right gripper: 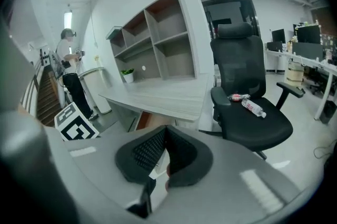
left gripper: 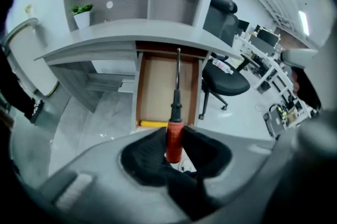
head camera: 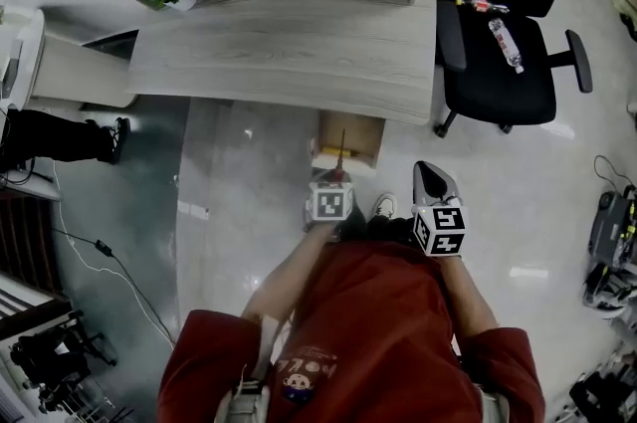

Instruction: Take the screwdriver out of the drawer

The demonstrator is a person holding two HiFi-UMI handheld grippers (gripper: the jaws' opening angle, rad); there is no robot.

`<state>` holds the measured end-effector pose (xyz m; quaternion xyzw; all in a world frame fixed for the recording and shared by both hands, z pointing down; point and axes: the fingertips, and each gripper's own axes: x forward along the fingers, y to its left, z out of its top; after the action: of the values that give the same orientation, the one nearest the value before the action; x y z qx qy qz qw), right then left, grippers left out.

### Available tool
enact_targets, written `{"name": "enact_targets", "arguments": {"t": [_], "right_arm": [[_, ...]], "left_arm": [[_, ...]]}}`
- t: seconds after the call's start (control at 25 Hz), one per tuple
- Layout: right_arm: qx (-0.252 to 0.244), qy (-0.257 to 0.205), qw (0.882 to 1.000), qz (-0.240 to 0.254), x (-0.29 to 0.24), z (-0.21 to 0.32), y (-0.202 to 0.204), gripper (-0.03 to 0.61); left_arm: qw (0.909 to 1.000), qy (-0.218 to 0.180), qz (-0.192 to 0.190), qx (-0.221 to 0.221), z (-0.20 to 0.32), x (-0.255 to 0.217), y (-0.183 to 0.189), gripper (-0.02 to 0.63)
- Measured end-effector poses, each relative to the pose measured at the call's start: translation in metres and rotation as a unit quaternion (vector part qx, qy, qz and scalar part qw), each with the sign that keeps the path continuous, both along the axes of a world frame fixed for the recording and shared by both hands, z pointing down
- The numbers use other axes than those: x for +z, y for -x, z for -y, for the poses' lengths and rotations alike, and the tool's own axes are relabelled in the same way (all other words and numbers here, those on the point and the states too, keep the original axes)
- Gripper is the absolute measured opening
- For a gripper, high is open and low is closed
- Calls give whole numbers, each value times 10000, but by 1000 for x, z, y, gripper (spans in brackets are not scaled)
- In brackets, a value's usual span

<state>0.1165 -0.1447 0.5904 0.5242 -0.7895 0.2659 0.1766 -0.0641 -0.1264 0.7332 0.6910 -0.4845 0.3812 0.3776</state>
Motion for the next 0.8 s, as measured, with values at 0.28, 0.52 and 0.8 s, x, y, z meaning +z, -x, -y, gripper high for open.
{"name": "enact_targets", "arguments": {"t": [0.28, 0.52, 0.8], "right_arm": [[-605, -448, 9961, -469, -23, 9, 19, -2], [-601, -584, 9961, -266, -43, 24, 26, -2], [-452, -735, 9962, -148, -65, 37, 22, -2]], "left_arm": [[9976, -401, -204, -518, 0, -42, 12, 95], [9928, -945, -410, -612, 9, -83, 11, 95], [9831, -1661, -440, -622, 25, -145, 22, 95]]}}
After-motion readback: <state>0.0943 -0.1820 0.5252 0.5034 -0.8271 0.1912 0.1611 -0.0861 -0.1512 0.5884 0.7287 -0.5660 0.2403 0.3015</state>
